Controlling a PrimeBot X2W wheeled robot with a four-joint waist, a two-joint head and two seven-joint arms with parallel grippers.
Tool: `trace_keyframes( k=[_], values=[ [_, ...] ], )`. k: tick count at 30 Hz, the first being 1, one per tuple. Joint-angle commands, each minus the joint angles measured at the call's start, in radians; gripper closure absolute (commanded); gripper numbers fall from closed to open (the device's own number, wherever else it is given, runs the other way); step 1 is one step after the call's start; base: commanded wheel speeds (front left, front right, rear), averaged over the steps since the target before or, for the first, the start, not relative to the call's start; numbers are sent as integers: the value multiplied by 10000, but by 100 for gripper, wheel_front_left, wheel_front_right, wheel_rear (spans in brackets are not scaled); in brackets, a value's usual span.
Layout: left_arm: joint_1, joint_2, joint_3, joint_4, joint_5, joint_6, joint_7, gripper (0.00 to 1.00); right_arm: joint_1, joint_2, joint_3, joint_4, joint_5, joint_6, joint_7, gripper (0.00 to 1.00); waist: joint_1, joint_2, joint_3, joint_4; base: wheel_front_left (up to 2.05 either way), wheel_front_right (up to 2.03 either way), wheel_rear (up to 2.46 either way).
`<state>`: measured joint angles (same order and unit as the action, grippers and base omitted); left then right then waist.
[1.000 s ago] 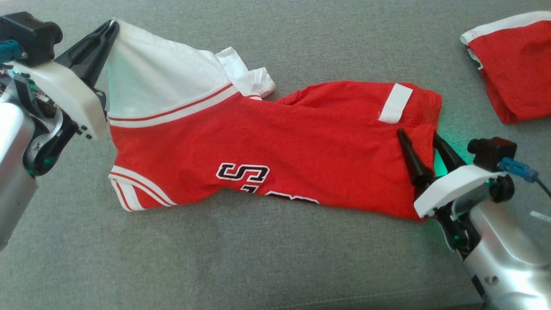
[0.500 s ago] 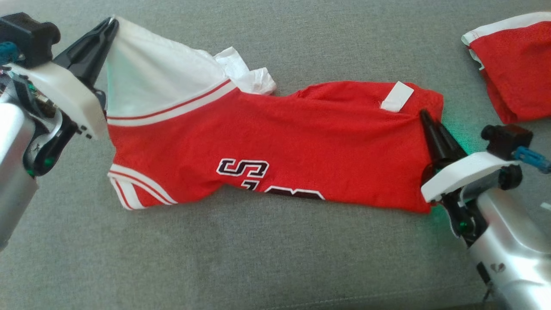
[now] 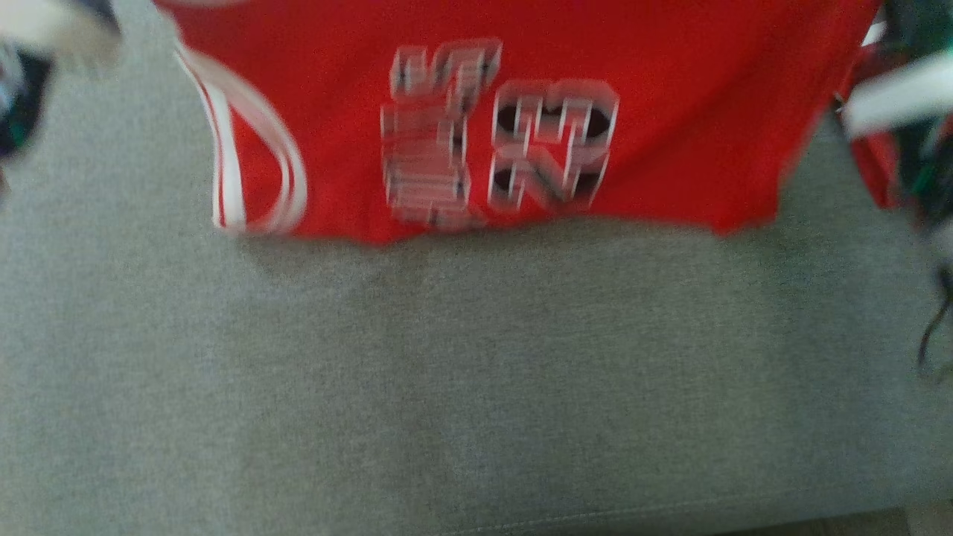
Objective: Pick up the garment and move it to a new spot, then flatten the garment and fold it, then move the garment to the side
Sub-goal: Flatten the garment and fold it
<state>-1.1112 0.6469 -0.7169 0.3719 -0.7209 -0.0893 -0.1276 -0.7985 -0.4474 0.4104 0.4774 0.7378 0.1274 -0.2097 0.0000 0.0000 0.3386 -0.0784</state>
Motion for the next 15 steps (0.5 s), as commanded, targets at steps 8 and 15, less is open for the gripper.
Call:
trace_keyframes(
  k=[8,15],
  values=[
    [-4832,-797,735,1704,2031,160,-1242,100,-4459,-189,-587,696,-368,33,-230,100,0,0,961,331,0,0,0],
    [-6031,-1183,1637,1199,3060,-95,-1337,100,-6272,-406,-683,1172,-954,33,-489,100,0,0,1656,703,0,0,0]
  ],
)
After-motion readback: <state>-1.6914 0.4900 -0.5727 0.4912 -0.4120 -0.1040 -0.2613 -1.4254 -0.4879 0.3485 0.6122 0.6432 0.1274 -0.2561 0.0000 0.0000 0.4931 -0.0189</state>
